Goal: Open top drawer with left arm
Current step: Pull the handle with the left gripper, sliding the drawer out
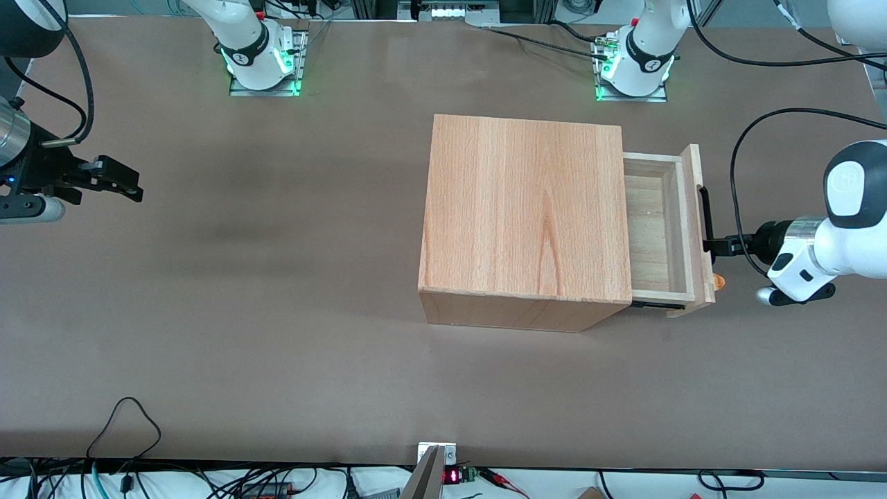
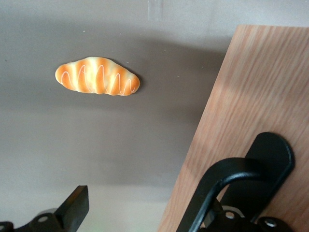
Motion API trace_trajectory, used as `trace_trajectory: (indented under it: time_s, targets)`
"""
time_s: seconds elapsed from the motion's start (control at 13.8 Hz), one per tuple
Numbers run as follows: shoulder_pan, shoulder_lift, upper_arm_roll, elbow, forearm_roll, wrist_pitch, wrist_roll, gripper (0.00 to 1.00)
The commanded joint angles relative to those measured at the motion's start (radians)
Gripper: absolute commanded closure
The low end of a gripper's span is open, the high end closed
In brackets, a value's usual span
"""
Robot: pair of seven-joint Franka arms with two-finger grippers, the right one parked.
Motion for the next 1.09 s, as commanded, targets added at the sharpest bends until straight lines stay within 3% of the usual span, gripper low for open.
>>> trace_trajectory:
  time_s: [0.0, 1.01]
  targets:
    - [0.026, 0.030, -0.001, 0.065, 0.057, 0.002, 0.024, 0.00]
    - [0.124, 0.126, -0.001, 0.194, 0.080, 0.018, 0.101, 0.00]
